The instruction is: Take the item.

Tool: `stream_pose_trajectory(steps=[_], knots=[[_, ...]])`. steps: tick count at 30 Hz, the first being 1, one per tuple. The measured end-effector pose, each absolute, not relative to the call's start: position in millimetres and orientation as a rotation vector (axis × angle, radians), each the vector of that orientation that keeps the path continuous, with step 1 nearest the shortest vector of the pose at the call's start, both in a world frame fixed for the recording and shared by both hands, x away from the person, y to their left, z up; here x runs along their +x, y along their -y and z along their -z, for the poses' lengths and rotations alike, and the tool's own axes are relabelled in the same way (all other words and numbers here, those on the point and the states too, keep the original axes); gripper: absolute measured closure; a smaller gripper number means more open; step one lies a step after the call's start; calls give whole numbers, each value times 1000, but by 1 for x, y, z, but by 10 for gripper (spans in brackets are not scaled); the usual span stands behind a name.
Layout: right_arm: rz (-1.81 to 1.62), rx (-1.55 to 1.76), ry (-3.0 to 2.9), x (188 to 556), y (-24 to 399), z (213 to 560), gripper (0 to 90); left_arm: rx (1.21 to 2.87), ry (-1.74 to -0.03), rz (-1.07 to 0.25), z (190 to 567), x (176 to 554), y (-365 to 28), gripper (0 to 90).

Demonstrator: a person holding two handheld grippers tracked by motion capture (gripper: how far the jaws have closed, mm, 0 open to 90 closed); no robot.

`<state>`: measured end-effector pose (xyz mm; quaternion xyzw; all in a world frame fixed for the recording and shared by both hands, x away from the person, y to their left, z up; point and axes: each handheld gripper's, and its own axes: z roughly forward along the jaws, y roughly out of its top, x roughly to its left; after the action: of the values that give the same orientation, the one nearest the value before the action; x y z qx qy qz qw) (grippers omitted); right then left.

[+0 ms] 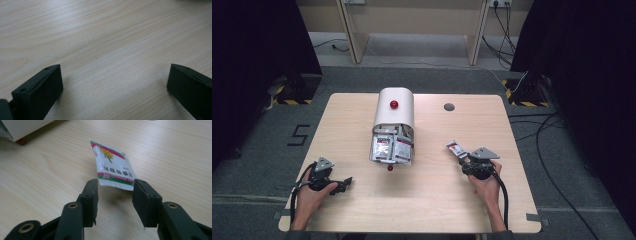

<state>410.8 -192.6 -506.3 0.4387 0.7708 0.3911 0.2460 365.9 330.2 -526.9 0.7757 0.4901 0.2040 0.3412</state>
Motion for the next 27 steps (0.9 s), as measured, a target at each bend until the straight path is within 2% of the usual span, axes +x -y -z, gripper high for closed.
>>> stream_pose_trajectory(steps=[13, 27], knots=[[-1088, 1203, -2089, 408, 195, 501, 528, 2017, -1275, -531, 527, 366, -330, 0], [-1106, 1253, -2096, 399, 188, 492, 336, 2017, -1275, -530, 527, 366, -330, 0]])
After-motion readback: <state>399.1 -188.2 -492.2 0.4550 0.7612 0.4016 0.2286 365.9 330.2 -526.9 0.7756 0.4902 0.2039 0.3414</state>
